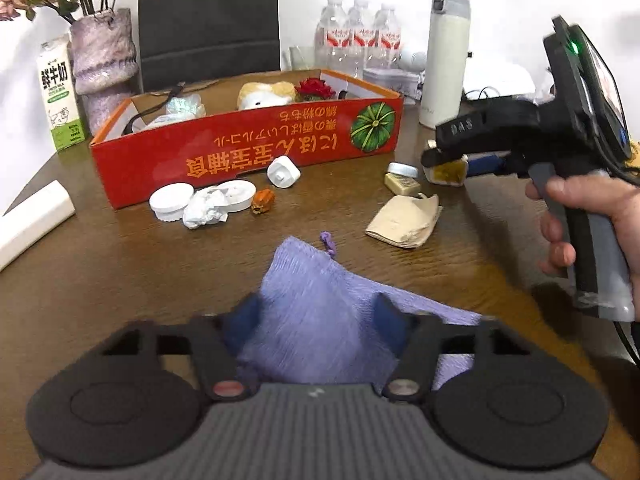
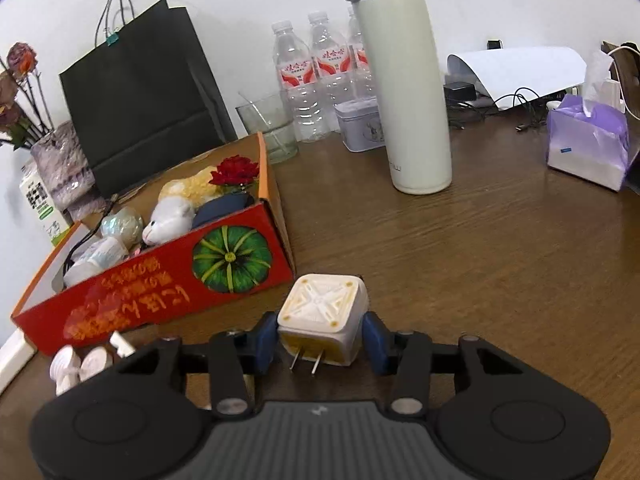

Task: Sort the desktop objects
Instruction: 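Grasp the purple pouch with the left gripper while the right grasps the white plug adapter, then carry the pouch with the left gripper while the right carries the adapter into the box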

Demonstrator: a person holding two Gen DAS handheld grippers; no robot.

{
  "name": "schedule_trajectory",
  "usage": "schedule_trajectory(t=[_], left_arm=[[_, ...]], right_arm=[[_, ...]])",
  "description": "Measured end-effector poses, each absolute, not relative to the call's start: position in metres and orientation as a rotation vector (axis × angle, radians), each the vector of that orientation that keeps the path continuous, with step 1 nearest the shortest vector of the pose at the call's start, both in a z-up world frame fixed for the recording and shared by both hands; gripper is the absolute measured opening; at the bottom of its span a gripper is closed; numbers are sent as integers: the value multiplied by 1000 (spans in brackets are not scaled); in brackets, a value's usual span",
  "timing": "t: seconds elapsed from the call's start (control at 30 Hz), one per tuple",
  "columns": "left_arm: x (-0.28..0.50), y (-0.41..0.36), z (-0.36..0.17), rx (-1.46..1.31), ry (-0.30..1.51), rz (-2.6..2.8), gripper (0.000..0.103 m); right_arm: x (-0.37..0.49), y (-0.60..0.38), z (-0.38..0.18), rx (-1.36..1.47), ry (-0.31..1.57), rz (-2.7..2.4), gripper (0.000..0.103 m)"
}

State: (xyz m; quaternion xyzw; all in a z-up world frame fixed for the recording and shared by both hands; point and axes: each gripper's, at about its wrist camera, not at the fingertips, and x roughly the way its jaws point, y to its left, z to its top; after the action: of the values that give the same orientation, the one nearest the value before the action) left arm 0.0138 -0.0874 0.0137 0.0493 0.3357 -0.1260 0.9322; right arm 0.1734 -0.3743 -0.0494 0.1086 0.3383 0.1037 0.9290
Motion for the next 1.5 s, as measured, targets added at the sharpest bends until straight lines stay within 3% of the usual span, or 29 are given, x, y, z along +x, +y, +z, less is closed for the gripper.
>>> schedule_trajectory(t=[0.03, 0.1, 0.17, 0.5, 0.97, 1.27, 1.5], left_arm=[[9, -87, 14, 100, 682, -264, 42], [1, -85, 15, 84, 686, -278, 17], [-8, -81, 18, 43, 706, -296, 11], [-51, -54, 53, -28, 621, -320, 9], [-40, -15, 90, 5, 548, -283, 9], [101, 7, 165, 140, 476, -296, 9], [231, 18, 145, 146, 603, -338, 9]], right_arm=[[166, -376, -49, 211, 688, 216, 44], [144, -381, -49, 199, 676, 231, 44], [122, -385, -48, 186, 665, 262, 44], [36, -383, -27, 93, 602, 395, 38], [33, -361, 14, 91, 538, 507, 38], [150, -304, 69, 93, 474, 564, 38], [256, -251, 49, 98, 593, 552, 38]])
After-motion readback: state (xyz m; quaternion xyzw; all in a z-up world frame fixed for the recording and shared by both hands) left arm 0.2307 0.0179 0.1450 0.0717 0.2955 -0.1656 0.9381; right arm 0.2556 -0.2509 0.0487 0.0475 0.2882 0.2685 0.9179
